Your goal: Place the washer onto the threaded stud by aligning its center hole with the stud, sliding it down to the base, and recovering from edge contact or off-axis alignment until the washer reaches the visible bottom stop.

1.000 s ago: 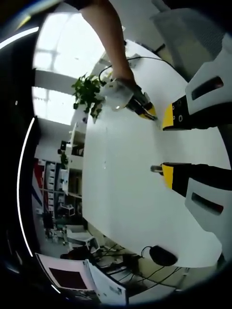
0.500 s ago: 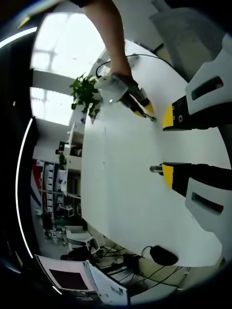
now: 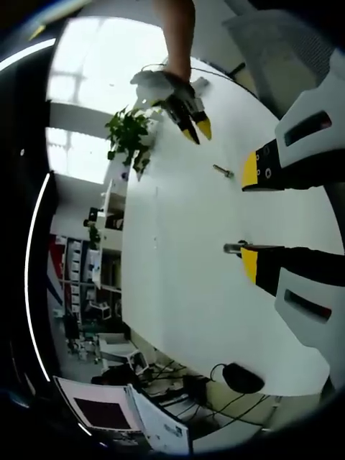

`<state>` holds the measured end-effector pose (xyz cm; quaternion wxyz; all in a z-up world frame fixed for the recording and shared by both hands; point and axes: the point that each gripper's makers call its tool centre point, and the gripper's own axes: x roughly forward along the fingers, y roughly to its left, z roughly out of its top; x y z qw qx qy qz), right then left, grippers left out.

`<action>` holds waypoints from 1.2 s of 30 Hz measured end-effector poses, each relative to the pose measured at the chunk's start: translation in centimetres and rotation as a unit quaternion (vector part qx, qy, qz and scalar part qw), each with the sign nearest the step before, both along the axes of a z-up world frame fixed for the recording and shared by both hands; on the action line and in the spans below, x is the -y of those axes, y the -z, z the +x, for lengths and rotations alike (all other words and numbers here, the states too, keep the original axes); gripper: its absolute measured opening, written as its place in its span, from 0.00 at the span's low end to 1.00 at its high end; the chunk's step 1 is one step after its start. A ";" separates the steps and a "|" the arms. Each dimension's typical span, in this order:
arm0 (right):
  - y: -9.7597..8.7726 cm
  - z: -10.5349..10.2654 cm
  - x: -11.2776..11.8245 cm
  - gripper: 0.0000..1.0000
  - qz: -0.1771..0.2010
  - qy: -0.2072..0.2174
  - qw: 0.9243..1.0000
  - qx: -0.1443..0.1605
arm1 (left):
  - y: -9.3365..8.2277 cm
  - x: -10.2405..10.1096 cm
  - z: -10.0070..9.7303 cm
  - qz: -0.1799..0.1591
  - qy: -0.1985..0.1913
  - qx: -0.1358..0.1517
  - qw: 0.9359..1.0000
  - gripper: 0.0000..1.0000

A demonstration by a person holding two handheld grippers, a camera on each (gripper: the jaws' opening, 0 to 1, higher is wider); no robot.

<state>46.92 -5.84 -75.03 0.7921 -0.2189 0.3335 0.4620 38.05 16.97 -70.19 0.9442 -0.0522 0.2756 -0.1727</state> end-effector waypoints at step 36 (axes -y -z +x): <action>-11.9 -4.3 3.9 0.34 0.297 0.235 0.918 0.115 | -3.8 1.1 0.6 -0.013 0.008 0.082 0.996 0.32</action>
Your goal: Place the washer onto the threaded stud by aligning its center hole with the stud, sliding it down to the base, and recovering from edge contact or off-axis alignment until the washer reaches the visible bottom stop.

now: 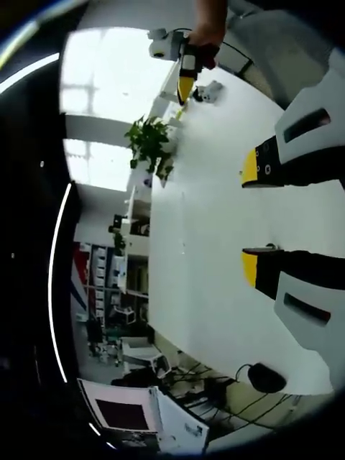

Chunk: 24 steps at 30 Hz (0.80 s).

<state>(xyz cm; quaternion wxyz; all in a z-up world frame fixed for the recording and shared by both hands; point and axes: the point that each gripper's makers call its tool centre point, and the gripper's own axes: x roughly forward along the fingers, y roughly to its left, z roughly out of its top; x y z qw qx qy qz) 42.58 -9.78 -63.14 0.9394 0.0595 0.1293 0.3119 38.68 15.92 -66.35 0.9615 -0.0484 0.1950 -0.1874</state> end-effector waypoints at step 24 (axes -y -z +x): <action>0.0 0.1 1.9 0.33 -0.042 0.046 0.997 0.035 | -2.8 0.1 0.1 -0.013 0.002 0.062 0.998 0.32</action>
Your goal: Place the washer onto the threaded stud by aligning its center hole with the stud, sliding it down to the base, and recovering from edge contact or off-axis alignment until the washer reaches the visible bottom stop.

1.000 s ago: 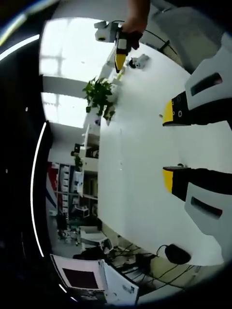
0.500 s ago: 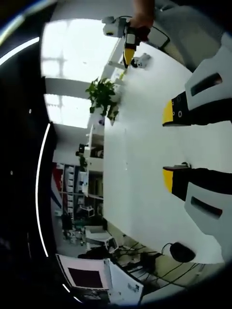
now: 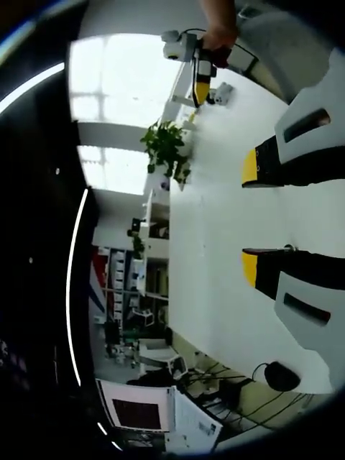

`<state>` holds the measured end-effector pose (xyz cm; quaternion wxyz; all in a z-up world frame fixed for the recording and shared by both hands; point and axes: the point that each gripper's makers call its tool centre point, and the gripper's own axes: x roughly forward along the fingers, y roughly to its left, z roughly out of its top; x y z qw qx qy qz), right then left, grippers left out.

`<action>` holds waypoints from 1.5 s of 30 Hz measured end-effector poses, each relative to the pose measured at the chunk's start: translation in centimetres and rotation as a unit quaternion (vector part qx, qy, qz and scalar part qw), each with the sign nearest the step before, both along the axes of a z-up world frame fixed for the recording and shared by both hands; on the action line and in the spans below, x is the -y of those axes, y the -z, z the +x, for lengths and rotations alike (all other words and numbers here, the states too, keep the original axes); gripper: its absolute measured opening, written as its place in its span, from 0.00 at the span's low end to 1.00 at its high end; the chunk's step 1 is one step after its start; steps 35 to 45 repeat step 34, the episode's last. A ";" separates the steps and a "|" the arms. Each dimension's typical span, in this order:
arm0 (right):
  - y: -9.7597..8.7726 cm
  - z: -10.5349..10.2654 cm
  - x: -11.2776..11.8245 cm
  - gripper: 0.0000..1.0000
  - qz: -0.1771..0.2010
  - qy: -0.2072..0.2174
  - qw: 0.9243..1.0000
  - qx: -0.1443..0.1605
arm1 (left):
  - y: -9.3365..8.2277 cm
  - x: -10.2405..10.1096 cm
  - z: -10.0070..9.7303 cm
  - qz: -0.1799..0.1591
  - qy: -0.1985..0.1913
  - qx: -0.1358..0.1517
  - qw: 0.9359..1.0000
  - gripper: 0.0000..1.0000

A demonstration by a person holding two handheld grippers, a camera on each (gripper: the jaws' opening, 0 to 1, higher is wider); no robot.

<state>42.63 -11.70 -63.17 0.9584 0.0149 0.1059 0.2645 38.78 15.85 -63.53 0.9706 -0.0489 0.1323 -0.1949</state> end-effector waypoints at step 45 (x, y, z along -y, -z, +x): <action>0.3 0.5 1.8 0.34 -0.044 0.043 0.998 0.011 | -0.6 -0.3 -0.1 -0.018 0.001 0.013 1.000 0.32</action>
